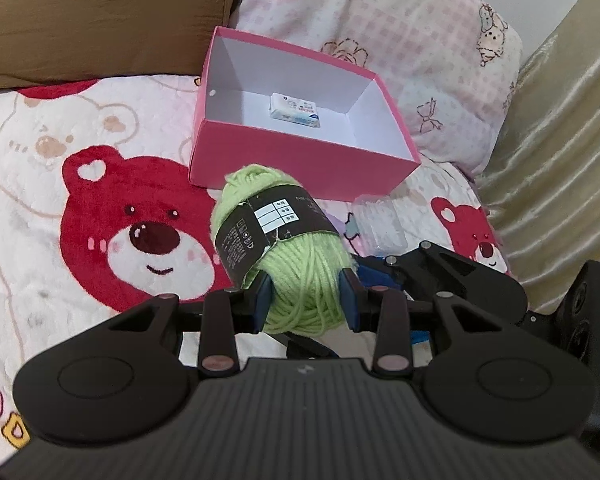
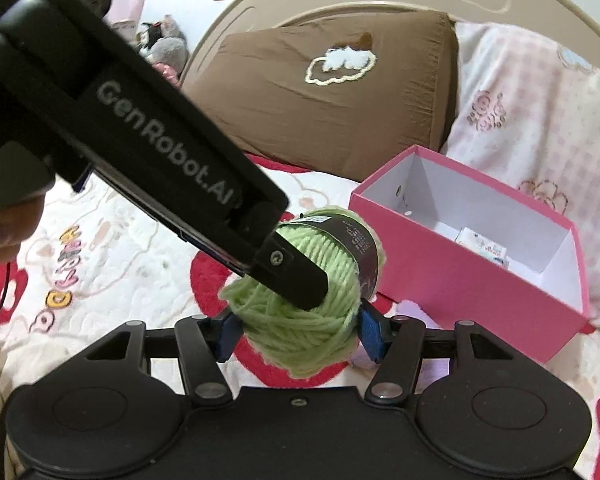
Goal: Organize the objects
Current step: 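Lift the yarn ball with the left tool toward the pink box, then carry the green yarn ball over the pink box with the left tool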
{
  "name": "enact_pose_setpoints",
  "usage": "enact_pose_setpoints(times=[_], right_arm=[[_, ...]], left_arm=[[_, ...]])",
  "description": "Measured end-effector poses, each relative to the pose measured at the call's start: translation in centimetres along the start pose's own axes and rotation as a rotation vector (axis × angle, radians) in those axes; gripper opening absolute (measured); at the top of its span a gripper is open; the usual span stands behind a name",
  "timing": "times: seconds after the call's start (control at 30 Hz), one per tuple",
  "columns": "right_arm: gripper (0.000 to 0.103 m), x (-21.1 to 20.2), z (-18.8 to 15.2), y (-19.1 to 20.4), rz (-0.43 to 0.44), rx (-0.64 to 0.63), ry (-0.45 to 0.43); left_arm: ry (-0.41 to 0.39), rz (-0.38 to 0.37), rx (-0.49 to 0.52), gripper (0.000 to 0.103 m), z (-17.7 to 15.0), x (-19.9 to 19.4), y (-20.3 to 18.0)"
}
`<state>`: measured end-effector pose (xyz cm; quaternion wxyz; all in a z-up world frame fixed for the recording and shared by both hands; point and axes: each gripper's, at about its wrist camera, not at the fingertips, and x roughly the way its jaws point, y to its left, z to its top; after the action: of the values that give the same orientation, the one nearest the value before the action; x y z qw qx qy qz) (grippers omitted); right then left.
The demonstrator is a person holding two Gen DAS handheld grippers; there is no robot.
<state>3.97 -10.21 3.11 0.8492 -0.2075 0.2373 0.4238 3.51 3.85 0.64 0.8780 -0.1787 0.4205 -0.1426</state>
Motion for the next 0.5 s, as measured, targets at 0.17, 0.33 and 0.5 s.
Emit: enact_pose_setpoints(times=[0.17, 0.33, 0.5], right_arm=[[0.064, -1.1, 0.8, -0.4, -0.005, -0.021, -0.029], [0.064, -2.2, 1.9, -1.3, -0.018, -0.030, -0.054], [0.064, -3.4, 2.6, -2.1, -0.031, -0.030, -0.072]], left_arm=[[-0.015, 0.022, 0.015, 0.034, 0.9, -1.1, -2.1], [-0.024, 0.034, 0.044, 0.034, 2.2, -2.2, -3.9], [-0.039, 0.030, 0.055, 0.035, 2.7, -2.5, -4.9]])
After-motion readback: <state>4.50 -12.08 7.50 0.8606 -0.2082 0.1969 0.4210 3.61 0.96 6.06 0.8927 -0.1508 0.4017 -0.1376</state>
